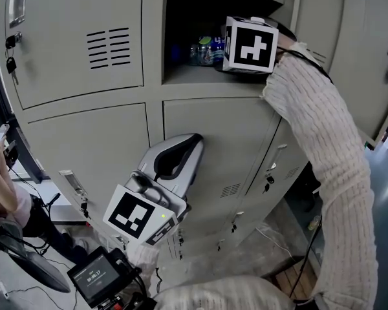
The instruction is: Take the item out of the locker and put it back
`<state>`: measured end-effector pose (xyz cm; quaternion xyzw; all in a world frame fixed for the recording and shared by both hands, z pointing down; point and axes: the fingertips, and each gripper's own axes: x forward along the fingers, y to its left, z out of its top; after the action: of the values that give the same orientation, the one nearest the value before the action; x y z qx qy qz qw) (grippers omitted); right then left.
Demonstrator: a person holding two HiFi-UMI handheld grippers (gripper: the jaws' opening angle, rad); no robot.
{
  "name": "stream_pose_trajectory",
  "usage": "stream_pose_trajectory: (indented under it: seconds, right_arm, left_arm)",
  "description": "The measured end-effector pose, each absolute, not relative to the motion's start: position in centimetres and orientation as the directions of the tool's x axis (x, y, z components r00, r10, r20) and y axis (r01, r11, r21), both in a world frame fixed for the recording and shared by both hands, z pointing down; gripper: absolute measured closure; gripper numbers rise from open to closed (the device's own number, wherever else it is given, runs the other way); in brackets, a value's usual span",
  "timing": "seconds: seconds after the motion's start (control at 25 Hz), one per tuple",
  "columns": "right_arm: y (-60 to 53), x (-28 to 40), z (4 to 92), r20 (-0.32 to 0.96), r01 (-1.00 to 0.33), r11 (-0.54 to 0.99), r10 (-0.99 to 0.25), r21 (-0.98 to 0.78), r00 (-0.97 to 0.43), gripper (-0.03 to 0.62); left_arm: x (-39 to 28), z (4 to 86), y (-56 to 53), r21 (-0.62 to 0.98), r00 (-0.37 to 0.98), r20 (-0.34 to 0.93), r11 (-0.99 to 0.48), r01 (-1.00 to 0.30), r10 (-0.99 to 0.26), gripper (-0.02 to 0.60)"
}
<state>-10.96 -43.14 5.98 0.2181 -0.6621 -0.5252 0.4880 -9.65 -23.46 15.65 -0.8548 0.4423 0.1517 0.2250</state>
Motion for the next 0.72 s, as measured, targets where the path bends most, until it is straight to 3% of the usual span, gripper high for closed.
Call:
stream_pose_trajectory:
  seconds: [0.72]
  right_arm:
    - [-42.0, -11.0, 4.6, 0.364, 0.142, 0.339, -0.795, 0.930, -0.485, 0.266]
  left_arm:
    - [-9.7, 16.1, -22.3, -0.235, 0.554, -0.457, -0.507, -0.830, -0.696, 0.577]
